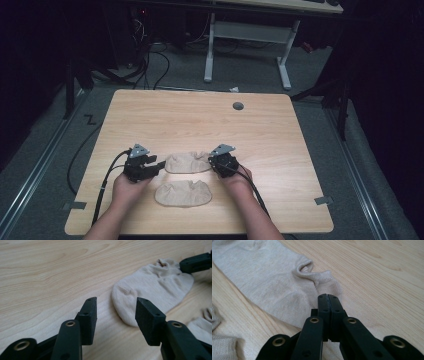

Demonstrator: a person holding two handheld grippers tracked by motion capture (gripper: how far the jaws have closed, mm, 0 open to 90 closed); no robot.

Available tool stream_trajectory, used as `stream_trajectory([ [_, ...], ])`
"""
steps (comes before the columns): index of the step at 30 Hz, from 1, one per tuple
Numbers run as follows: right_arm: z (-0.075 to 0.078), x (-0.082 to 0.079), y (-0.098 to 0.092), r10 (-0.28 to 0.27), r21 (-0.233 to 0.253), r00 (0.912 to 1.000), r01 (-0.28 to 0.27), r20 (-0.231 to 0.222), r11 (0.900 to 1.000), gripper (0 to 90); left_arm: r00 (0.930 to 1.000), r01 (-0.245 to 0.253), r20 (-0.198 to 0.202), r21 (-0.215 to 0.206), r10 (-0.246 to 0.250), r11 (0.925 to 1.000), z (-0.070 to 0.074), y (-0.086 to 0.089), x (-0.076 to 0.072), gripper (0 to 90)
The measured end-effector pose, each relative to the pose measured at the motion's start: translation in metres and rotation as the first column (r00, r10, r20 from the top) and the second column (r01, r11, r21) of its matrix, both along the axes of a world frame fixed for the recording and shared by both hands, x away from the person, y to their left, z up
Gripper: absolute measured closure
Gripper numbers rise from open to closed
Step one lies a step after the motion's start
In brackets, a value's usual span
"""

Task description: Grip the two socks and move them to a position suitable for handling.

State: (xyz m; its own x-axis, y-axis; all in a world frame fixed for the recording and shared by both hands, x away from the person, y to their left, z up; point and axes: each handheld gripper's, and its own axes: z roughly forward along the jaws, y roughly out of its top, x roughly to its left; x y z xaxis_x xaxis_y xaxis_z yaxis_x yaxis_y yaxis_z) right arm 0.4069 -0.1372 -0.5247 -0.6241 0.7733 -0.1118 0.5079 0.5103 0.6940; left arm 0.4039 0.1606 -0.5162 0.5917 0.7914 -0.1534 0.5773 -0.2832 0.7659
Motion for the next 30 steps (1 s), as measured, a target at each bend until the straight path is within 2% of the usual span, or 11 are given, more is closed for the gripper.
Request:
stream_trajectory([
  [1,0.0,0.0,0.0,-0.003,0.002,1.0,0.003,-0.002,1.0,89.7,1.0,0.0,0.008,0.005,0.0,1.0,-0.001,-0.002,0.002,52.4],
  [3,0.0,-0.001,0.0,-0.004,0.001,1.0,0.004,-0.002,1.0,89.6,0.9999,-0.005,0.016,-0.012,0.005,0.9999,-0.003,-0.007,0.004,52.7],
  [8,0.0,-0.001,0.0,-0.004,0.005,1.0,0.004,-0.001,1.0,89.6,0.9999,-0.004,-0.017,0.034,0.004,0.9994,-0.011,-0.018,0.008,56.7],
  [14,0.0,-0.002,0.0,-0.003,0.006,1.0,0.003,-0.002,1.0,89.1,0.9996,0.01,-0.028,0.055,-0.008,0.9985,-0.014,-0.023,0.008,70.5],
  [17,0.001,-0.002,-0.001,-0.003,0.005,1.0,0.003,-0.007,1.0,87.5,0.9997,0.009,-0.022,0.058,-0.008,0.9983,-0.015,-0.023,0.007,73.7],
  [20,0.002,-0.003,-0.001,-0.014,0.012,0.9998,0.014,-0.012,1.0,85.5,0.9999,0.016,0.002,0.073,-0.016,0.9972,-0.016,-0.024,0.004,74.4],
  [22,0.005,-0.005,-0.001,-0.023,0.033,0.9997,0.023,0.003,0.999,82.8,0.9997,0.017,0.016,0.077,-0.018,0.9969,-0.017,-0.024,0.002,74.5],
  [24,0.01,-0.006,-0.003,-0.048,0.083,0.9988,0.046,0.011,0.995,79.0,0.9995,0.018,0.023,0.082,-0.02,0.9965,-0.017,-0.025,0.001,74.7],
  [25,0.012,-0.005,-0.004,-0.051,0.093,0.9986,0.049,0.015,0.994,76.8,0.9994,0.019,0.027,0.082,-0.022,0.9965,-0.017,-0.025,0.0,75.0],
  [28,0.009,-0.001,-0.007,-0.079,0.106,0.9968,0.08,-0.008,0.991,68.0,0.9989,0.022,0.04,0.079,-0.025,0.9966,-0.019,-0.024,-0.001,76.0],
  [30,0.005,0.003,-0.01,-0.095,0.113,0.9945,0.099,-0.043,0.989,64.6,0.9988,0.024,0.041,0.08,-0.028,0.9965,-0.019,-0.024,-0.001,76.5],
])
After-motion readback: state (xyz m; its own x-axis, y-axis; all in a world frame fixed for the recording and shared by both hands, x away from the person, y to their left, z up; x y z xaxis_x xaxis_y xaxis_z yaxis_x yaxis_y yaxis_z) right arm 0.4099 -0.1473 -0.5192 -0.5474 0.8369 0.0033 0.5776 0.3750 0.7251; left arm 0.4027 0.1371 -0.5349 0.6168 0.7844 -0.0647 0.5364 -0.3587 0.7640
